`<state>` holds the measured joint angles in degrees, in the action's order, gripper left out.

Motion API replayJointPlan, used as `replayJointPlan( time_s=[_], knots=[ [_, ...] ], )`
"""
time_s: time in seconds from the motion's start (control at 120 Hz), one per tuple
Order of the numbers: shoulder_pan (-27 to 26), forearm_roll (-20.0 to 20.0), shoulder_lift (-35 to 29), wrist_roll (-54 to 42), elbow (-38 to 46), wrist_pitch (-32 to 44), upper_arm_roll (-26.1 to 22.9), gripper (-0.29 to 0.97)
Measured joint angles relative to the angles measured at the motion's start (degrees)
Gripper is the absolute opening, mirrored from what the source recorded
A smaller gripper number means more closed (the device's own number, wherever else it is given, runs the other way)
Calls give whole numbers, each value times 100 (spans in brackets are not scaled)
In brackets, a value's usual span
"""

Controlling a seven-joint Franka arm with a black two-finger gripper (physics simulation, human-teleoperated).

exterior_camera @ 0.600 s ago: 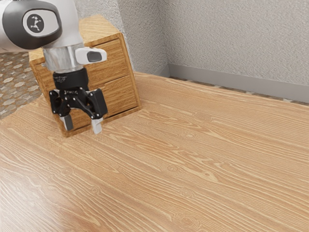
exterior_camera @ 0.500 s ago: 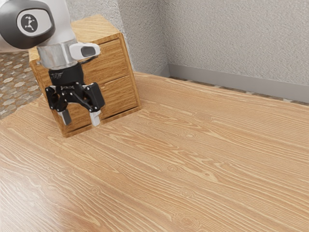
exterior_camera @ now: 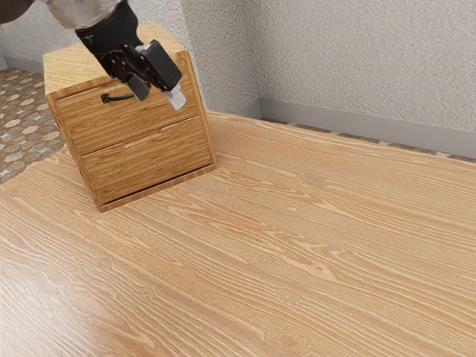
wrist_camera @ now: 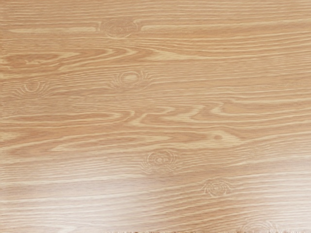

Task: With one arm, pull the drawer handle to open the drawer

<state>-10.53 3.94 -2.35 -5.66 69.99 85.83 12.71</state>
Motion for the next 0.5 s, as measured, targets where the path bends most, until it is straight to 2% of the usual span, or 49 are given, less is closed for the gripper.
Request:
replayJointPlan(
  time_s=[0.067,0.158,0.217,0.45,0.5],
  knots=[
    [122,-43,-38,-211,188,109,10,68],
    [336,-132,-404,-460,687,369,15,68],
    [246,-309,-718,-560,947,499,73,68],
    [285,-585,-895,-853,1050,636,37,68],
    [291,-612,-870,-902,1053,648,181,68]
  ],
)
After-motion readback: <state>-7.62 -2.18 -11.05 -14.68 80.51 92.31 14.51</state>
